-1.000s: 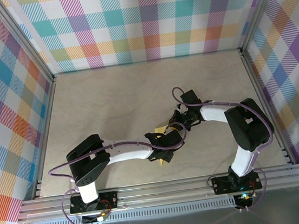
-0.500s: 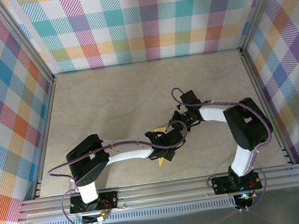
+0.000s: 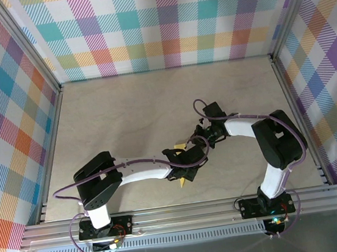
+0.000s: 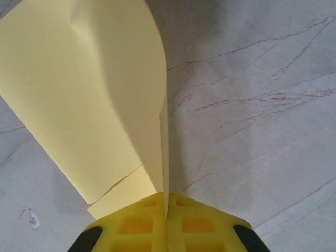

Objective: Fold a paper plane with a square sheet of paper (fold left side to right side)

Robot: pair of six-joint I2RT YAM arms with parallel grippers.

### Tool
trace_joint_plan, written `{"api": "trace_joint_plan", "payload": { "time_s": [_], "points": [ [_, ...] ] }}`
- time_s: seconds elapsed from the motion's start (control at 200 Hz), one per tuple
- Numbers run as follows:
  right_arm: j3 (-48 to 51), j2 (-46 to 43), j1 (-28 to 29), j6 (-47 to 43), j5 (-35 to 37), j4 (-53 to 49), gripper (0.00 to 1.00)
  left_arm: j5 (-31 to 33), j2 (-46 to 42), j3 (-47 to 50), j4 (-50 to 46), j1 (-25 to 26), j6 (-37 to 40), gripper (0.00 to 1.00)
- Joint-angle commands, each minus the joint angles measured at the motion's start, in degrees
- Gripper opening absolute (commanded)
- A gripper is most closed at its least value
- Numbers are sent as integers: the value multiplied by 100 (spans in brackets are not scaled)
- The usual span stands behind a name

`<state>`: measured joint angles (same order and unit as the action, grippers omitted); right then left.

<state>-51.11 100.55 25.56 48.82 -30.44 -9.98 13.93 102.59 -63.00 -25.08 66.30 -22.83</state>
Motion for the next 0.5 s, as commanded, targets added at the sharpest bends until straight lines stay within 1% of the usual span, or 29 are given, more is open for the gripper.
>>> {"api": "trace_joint_plan", "payload": {
  "time_s": [0.0, 0.12, 0.245, 0.345, 0.495],
  "points": [
    [-129, -292, -39, -107, 11, 130, 15, -235, -402, 294, 143, -113, -284, 6],
    [-106, -695, -228, -224, 84, 126, 25, -454, -756, 587, 442, -285, -400, 4],
    [-36, -1117, -477, -509, 349, -216, 34, -889, -1082, 928, 857, -523, -513, 1],
    [147, -1459, -659, -753, 528, -443, 40, -1471, -1304, 1277, 1507, -808, -675, 0],
    [544, -1916, -780, -933, 506, -311, 46, -2424, -1434, 1846, 2560, -1294, -1127, 0]
  ]
}}
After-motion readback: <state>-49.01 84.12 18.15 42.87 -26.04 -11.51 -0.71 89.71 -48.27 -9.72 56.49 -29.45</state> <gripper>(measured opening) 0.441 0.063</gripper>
